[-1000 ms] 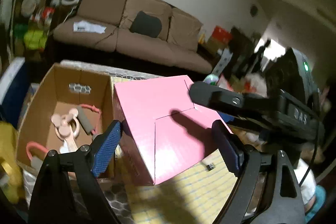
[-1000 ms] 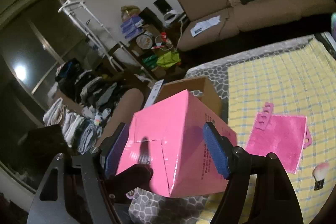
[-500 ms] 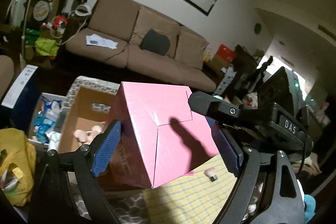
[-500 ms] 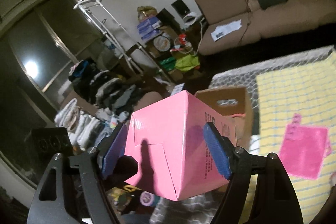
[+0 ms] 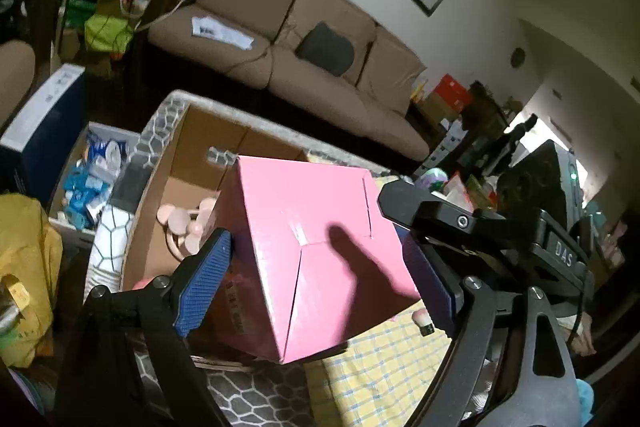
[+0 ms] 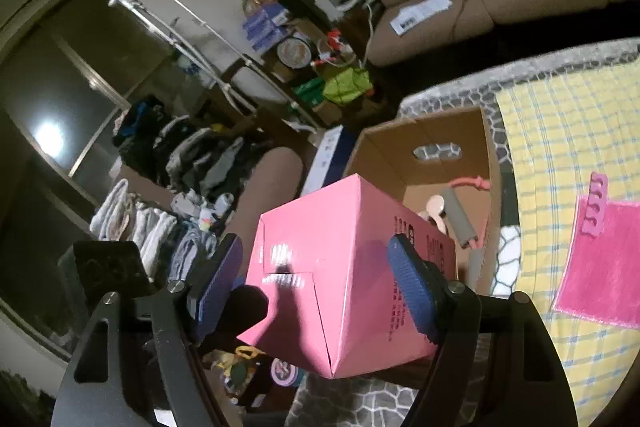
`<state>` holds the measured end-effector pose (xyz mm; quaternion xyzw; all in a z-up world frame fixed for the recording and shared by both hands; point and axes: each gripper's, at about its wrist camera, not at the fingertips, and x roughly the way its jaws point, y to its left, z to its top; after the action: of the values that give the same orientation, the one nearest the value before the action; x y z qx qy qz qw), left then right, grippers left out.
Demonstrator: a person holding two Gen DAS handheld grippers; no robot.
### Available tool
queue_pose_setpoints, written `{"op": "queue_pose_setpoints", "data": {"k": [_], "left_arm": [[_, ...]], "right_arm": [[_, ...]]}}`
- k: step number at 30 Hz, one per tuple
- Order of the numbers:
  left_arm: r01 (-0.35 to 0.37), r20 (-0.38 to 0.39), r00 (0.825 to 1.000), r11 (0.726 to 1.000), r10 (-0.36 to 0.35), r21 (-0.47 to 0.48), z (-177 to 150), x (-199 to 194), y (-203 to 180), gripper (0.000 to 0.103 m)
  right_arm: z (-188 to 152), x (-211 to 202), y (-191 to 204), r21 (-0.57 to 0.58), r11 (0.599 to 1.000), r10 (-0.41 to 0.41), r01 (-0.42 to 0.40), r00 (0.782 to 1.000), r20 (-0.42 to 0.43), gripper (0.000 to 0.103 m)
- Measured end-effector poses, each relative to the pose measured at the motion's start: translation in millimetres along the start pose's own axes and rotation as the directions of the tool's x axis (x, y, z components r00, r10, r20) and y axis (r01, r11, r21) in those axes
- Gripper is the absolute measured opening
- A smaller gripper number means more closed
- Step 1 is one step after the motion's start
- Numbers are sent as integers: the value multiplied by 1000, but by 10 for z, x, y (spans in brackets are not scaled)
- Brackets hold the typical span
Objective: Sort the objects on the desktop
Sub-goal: 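Lift the pink box with both grippers and carry it over the cardboard box, then lower the pink box into the cardboard box and open both grippers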
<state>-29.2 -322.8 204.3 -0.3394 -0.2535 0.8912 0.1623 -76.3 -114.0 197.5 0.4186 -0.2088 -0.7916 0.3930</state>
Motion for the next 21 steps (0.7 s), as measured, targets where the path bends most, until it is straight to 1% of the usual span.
{"op": "queue_pose_setpoints", "data": {"k": [3, 7, 9, 10, 13, 21], "left_arm": [[-10, -24, 1000, 1000, 9, -18, -51, 90, 140, 84], [-16, -41, 999, 1000, 15, -25, -109, 104, 250, 84], [-12, -39, 999, 1000, 11, -22, -127, 69, 278, 85], [-8, -34, 999, 1000, 7, -27, -125, 35, 288, 86], [0, -10, 1000, 999, 0, -44, -104, -67, 336, 87], [-19, -7, 1000, 999, 18, -46, -67, -142, 377, 87]], "right_arm": [[-44, 115, -102, 24, 1000, -3, 3, 1000, -21, 78], [-119, 240, -252, 78, 997, 25, -22, 999, -42, 76], [-141, 279, -288, 88, 996, 27, -22, 998, -48, 76], [-151, 296, -310, 86, 996, 10, -5, 999, -54, 76], [-181, 318, -368, 95, 995, 0, 6, 998, -63, 76], [-246, 242, -438, 109, 994, -18, 24, 998, -57, 76]]}}
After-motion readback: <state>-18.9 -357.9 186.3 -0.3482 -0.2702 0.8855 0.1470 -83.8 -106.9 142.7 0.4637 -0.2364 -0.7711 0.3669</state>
